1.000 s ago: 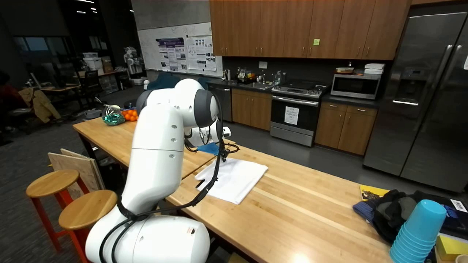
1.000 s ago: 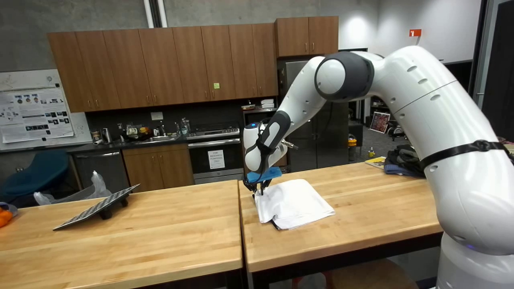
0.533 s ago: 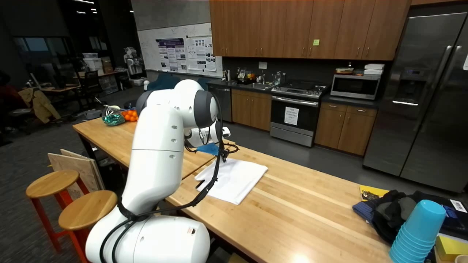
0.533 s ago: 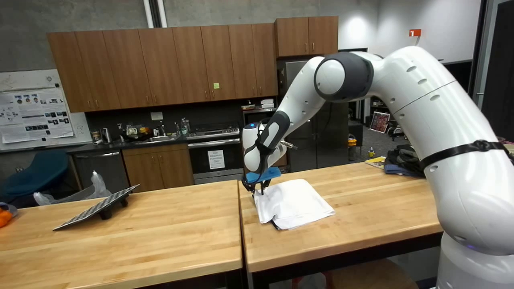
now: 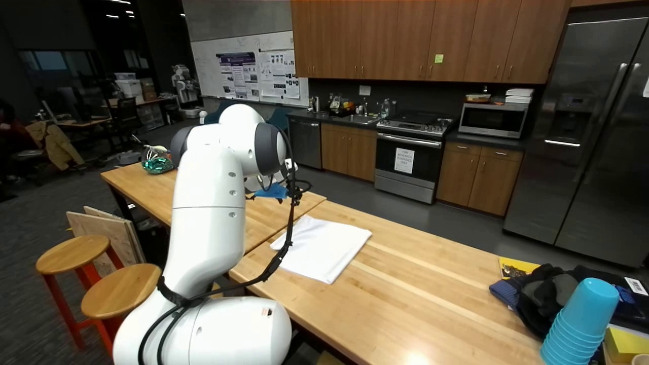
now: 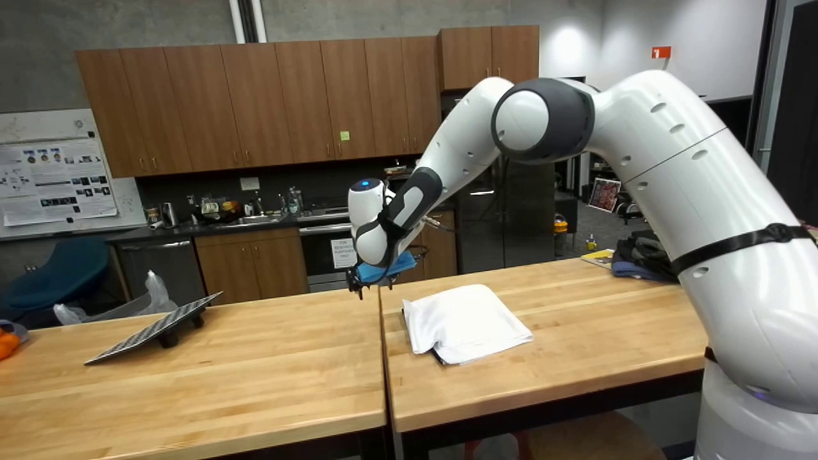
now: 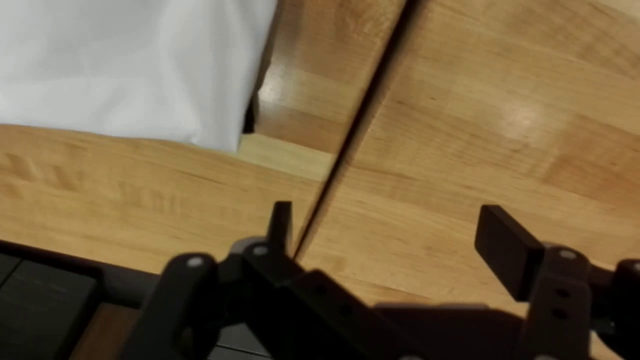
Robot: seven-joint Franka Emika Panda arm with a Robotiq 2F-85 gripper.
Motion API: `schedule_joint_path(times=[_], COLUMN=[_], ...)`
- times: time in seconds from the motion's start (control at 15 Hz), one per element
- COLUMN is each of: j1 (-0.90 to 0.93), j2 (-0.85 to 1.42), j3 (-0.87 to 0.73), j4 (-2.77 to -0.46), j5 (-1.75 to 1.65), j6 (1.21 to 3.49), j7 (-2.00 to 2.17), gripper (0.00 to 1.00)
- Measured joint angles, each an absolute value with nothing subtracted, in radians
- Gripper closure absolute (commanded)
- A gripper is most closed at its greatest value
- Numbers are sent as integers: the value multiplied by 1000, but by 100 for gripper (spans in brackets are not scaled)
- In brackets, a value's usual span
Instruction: Fold the white towel in half from right to left.
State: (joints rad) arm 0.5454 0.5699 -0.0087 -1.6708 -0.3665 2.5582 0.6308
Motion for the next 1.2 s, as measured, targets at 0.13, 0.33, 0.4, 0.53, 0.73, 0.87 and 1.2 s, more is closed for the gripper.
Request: schedule_joint_path(times=[0.13,0.33,0.4,0.53,0.73,0.87,1.2], j1=[563,571,571,572,571,561,465], j2=[560,513,484,417,283,189,-30], j3=[-9,-21,-28,-38,-41,-24,102], j4=[-1667,-1710,-1744,-1825,-1986,-2093,-2335], j5=[-375,-395,-413,-460,-584,-655,-718], j6=[2544,2499,2479,2439,2377,2334,2234], j7=[640,689,718,789,949,1065,1283], gripper=[0,0,0,0,0,0,0])
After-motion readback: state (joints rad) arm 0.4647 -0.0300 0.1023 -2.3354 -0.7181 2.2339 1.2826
